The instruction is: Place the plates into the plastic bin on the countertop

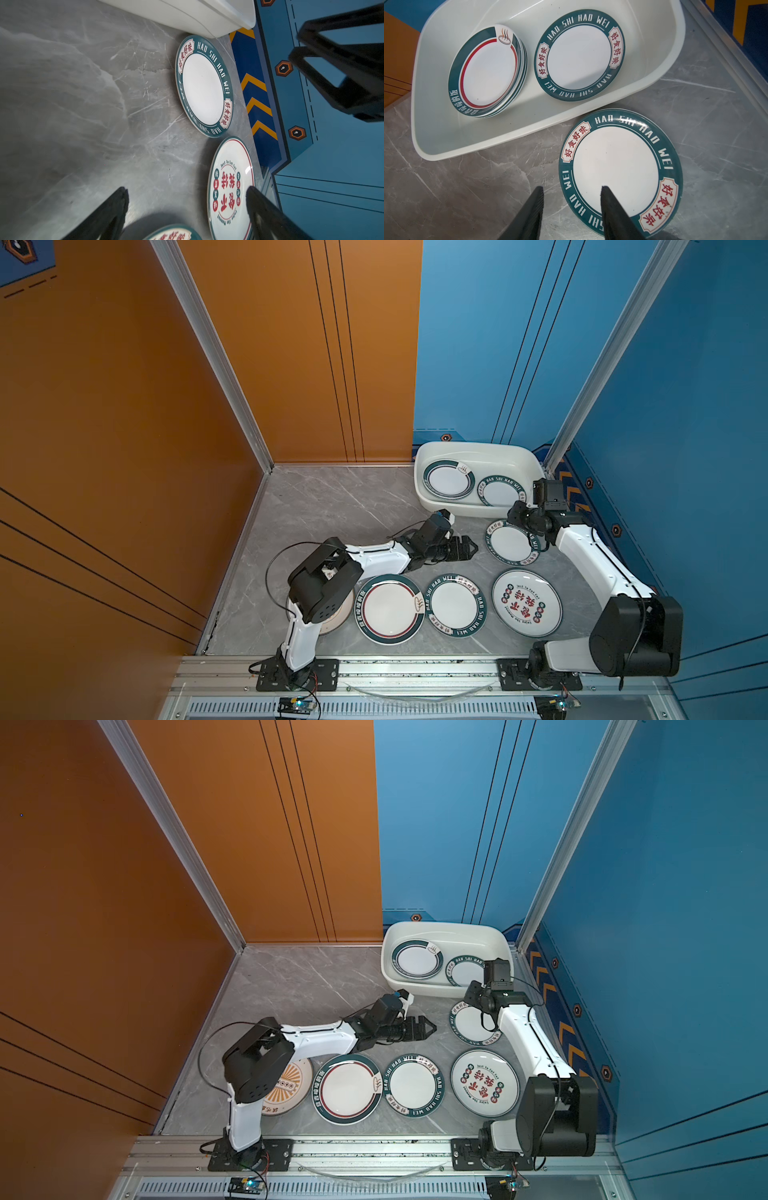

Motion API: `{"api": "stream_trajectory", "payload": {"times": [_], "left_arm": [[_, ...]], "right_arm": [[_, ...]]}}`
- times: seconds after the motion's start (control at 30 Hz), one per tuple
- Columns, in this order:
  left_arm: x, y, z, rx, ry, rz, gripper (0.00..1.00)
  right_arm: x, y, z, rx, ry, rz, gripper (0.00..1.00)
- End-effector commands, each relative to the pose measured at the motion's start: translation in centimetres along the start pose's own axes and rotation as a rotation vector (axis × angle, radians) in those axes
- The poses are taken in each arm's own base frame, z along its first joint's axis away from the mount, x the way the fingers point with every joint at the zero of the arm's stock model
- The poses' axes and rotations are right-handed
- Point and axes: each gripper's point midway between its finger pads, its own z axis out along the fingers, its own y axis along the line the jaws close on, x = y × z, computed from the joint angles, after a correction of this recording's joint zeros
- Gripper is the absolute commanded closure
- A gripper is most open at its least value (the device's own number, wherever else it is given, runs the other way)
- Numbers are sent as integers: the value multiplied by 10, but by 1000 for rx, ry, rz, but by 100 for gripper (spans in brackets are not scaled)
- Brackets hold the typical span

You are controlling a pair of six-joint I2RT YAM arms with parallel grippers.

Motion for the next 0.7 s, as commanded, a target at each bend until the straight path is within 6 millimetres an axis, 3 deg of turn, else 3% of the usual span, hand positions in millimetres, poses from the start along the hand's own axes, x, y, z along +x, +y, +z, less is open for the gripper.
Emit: {"api": "stream_trajectory", "payload": {"times": [0.0,0.2,0.27,0.43,0.67], "left_arm": [[-5,-1,24,-5,-18,-49,12],[-3,10,59,-28,-19,-103,12],[-2,11,68,-28,-17,-109,18],[-2,7,85,-63,-17,-92,21],[7,21,103,-115,-7,-104,33]], "right_arm": [[-2,-2,-5,-23,-25,-3,53],[-6,-1,-9,-52,-41,21,52],[-5,-1,-9,-58,-38,26,52],[-5,-1,-10,-72,-41,40,52],[-6,-3,-12,-77,-43,48,52]]}}
